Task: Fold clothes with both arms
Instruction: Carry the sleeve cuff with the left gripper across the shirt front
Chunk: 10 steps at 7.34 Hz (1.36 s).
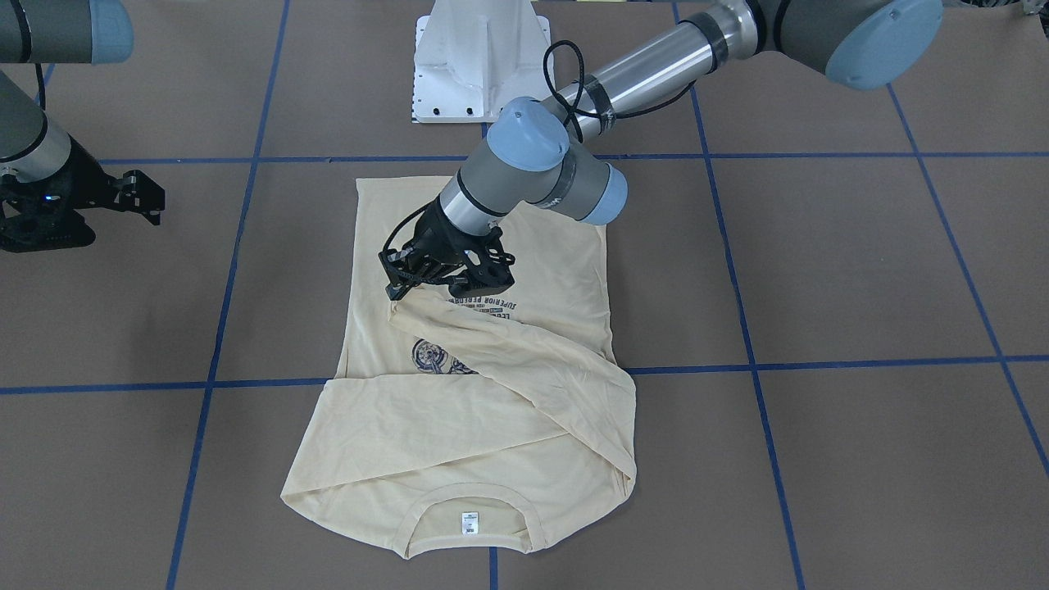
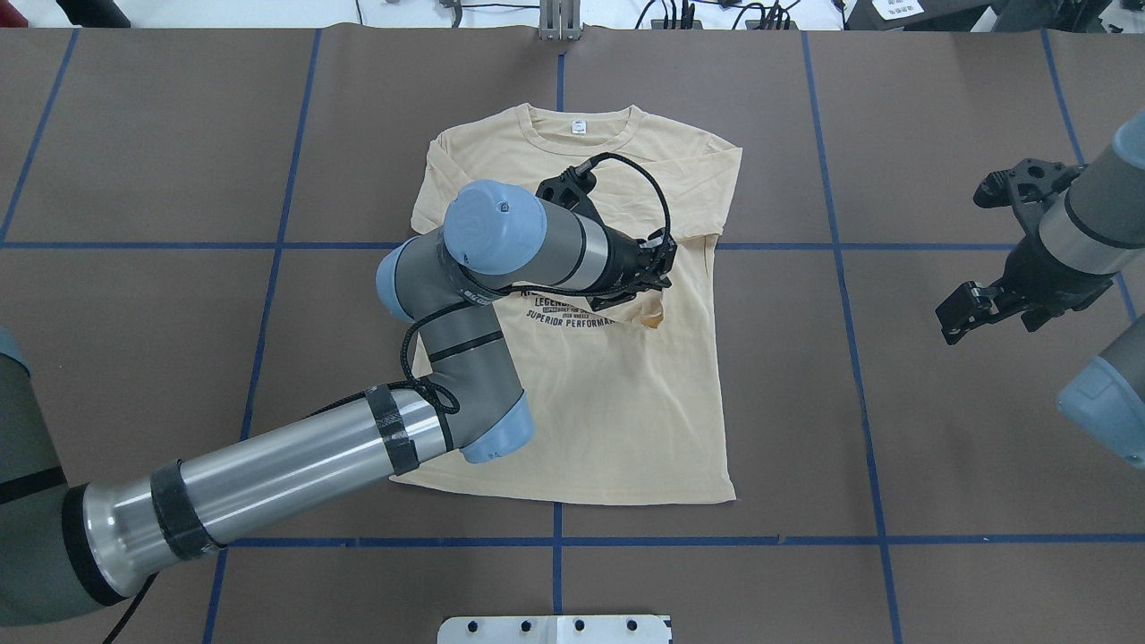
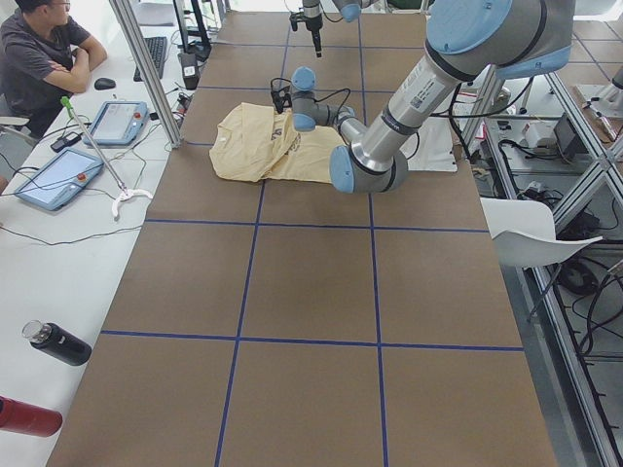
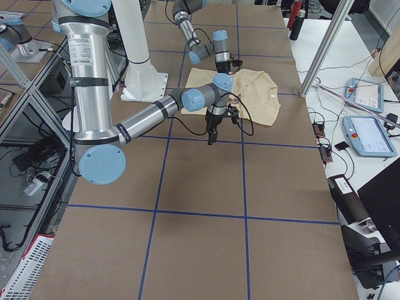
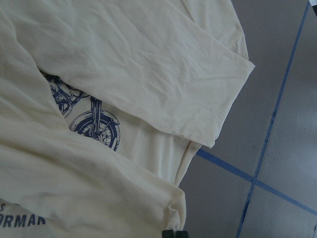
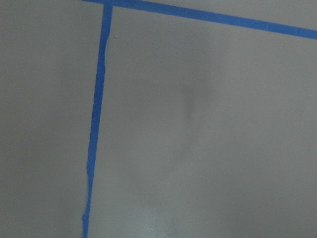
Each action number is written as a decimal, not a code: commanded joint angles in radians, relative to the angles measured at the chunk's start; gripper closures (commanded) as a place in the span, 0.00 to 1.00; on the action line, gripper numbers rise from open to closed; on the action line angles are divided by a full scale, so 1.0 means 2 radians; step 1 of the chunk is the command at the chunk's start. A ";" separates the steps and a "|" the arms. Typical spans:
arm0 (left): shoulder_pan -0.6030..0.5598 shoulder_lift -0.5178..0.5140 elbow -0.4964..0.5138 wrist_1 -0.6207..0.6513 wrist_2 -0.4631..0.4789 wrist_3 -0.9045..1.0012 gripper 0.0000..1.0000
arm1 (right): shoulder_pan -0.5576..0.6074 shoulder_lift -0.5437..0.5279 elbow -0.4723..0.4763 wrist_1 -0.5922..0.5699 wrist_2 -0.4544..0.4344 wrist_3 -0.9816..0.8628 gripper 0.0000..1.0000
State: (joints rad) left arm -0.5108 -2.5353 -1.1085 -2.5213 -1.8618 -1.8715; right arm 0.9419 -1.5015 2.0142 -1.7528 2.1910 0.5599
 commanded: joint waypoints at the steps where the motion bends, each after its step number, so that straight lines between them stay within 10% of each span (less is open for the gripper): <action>1: 0.004 -0.003 0.001 -0.040 0.005 -0.001 0.00 | 0.000 0.001 0.000 0.000 0.004 0.000 0.00; 5: -0.013 0.007 -0.028 -0.039 0.003 0.002 0.00 | -0.005 0.024 0.000 0.016 0.006 0.021 0.00; 10: -0.044 0.187 -0.312 0.192 -0.026 0.077 0.00 | -0.135 0.037 -0.005 0.243 -0.018 0.292 0.00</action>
State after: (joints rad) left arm -0.5887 -2.2171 -1.6121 -2.2827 -1.9035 -1.7771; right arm 0.7498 -1.4208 2.0066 -1.3813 2.1701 1.0108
